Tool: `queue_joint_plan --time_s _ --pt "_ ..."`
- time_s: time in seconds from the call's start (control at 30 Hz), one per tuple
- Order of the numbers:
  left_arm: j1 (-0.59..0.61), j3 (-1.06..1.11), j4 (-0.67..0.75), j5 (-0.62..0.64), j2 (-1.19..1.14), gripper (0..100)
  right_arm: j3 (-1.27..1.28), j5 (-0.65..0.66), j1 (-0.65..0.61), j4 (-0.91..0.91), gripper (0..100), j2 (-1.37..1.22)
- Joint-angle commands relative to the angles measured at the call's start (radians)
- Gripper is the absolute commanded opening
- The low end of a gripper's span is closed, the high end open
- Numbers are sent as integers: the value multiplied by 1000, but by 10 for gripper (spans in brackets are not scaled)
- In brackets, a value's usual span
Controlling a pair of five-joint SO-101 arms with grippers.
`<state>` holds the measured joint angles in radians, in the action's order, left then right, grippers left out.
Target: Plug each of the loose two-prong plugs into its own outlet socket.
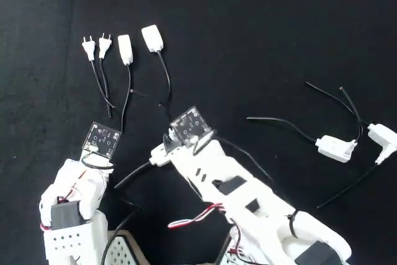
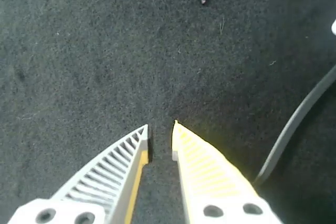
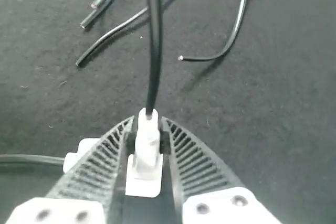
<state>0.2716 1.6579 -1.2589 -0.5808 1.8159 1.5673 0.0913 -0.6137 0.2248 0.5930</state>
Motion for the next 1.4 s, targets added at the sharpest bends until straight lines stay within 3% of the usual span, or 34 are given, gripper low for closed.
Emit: queue_joint_plan --time_s 0.0,0.33,0.83,1.37 --pt "1 -5 -9 -6 2 88 16 15 -9 21 13 -10" --pt "1 -4 -9 -38 2 88 25 -20 21 15 13 -5" --pt "1 -4 -9 -38 2 88 25 -23 64 -282 13 189" --pt "1 -4 -9 -40 2 88 24 -54 -61 -325 14 220"
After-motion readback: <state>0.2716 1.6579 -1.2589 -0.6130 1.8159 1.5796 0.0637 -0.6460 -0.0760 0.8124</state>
